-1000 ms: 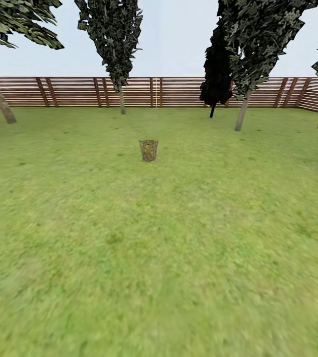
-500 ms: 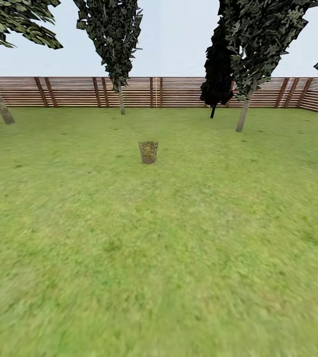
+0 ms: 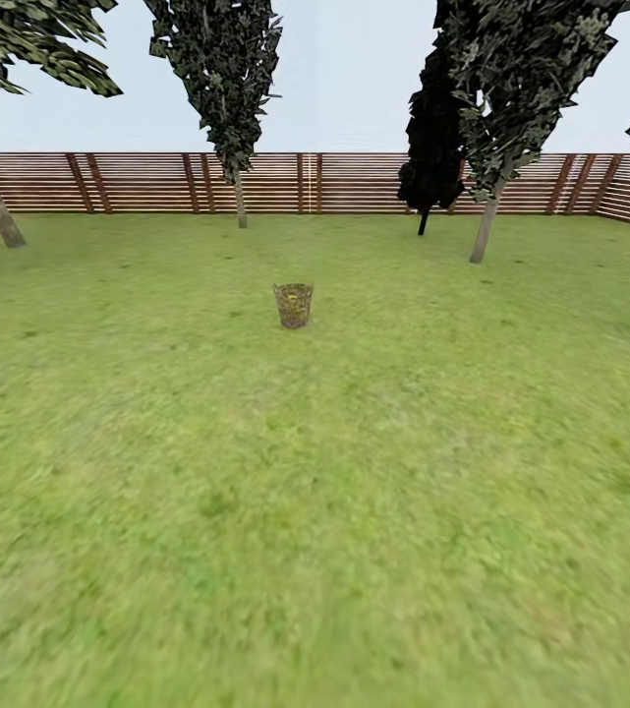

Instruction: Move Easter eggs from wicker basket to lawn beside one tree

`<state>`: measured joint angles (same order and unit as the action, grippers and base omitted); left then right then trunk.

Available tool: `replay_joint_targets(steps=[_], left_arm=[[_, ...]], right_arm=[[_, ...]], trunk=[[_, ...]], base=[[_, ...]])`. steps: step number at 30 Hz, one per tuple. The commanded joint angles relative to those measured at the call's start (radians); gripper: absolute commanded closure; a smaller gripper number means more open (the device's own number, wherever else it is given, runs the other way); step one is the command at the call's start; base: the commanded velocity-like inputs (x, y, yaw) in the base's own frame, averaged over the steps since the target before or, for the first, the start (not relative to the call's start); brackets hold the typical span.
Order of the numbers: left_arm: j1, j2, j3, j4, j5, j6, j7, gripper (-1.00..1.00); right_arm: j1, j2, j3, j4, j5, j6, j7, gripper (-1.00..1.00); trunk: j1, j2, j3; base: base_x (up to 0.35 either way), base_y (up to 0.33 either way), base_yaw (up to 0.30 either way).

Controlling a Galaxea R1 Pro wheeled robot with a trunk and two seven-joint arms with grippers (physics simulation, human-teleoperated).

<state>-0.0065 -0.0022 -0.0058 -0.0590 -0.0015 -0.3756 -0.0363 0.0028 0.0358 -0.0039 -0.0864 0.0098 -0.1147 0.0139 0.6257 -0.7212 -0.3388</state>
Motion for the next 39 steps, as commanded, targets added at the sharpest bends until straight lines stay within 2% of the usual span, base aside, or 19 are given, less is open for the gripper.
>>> replay_joint_targets(steps=[1,39], left_arm=[[0.000,0.000,0.000,0.001,0.000,-0.003,-0.002,-1.00],[0.000,0.000,-0.002,0.001,-0.002,-0.004,-0.002,-1.00]], right_arm=[[0.000,0.000,-0.001,-0.001,0.000,-0.002,0.001,-1.00],[0.000,-0.003,-0.005,-0.001,-0.004,0.005,-0.011,-1.00]], trunk=[[0.001,-0.001,-0.001],[0.001,-0.001,-0.001]], base=[[0.240,0.000,0.000],[0.213,0.000,0.000]])
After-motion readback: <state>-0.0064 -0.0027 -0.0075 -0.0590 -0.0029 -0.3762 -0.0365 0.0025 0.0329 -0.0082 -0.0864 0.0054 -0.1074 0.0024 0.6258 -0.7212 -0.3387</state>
